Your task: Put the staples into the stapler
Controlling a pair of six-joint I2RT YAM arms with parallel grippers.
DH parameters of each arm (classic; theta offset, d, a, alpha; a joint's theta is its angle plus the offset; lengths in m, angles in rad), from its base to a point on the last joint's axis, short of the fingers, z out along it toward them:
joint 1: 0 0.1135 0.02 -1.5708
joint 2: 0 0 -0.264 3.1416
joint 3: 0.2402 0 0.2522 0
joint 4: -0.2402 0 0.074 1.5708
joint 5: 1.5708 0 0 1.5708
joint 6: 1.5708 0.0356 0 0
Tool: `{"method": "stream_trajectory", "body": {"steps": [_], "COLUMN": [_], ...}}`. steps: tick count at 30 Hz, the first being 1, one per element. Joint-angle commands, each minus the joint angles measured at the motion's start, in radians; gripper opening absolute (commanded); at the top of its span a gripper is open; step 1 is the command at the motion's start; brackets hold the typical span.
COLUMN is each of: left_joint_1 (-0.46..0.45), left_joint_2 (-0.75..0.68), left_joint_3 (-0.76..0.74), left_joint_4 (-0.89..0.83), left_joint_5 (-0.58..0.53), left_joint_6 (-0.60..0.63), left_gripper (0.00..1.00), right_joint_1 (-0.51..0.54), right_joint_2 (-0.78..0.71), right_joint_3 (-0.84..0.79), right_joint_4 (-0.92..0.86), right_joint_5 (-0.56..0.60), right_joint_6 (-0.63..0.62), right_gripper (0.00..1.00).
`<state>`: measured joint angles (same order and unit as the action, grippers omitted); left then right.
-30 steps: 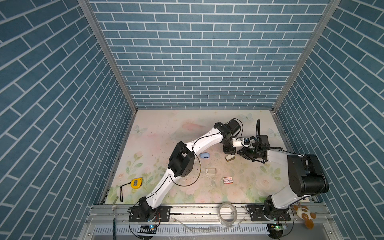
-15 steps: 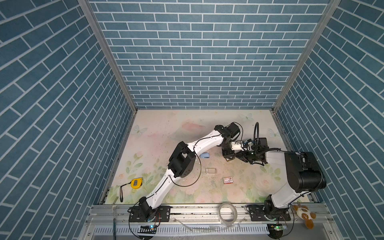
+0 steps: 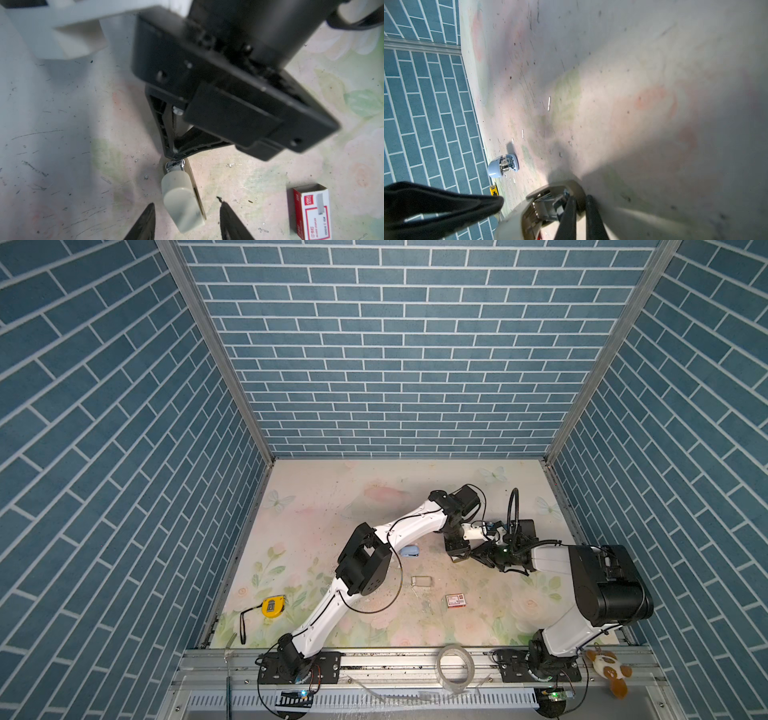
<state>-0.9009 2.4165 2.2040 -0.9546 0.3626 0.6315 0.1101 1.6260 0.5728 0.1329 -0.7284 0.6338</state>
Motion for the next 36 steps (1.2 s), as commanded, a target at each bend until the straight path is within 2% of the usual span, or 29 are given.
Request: {"method": "stream_trajectory", "body": {"steps": [1,8,13,19,30,36], "left_joint_1": [-0.006,-0.005,-0.006,-0.006,-0.005,-0.006], "left_joint_2": [-0.029,-0.015,-0.015,-0.056,-0.1,-0.102], "left_joint_3": [0.005,0.019,0.035,-0.011,-0.073,-0.075], "left_joint_4": [-0.007,-0.005,-0.015,-0.004,0.009,0.01], "left_joint_5": [0.011,-0.001,-0.002,-0.007,-0.008,-0.008], "left_joint_6": [0.0,0.008,0.005,0.013,0.014,0.014], "left_gripper": [0.52,0.52,0.52,0.52,0.52,0.52], "right_joint_1": [0.002,0.021,0.02,0.018,0.012,0.012], "right_joint_2": [-0.017,-0.026,-0.081,-0.102,0.021,0.067], "right_joint_3": [-0.04,-0.065,-0.075,-0.014,0.09,0.09], "right_joint_4": [-0.047,-0.028,-0.036,-0.094,-0.072,-0.061], "right_joint_5": [0.014,0.009,0.067,0.114,0.083,0.045], "right_joint_6": [0.029,0.043,0.049,0.041,0.005,-0.006], "right_gripper": [0.11,0.13,0.14,0.16,0.16,0.14]}}
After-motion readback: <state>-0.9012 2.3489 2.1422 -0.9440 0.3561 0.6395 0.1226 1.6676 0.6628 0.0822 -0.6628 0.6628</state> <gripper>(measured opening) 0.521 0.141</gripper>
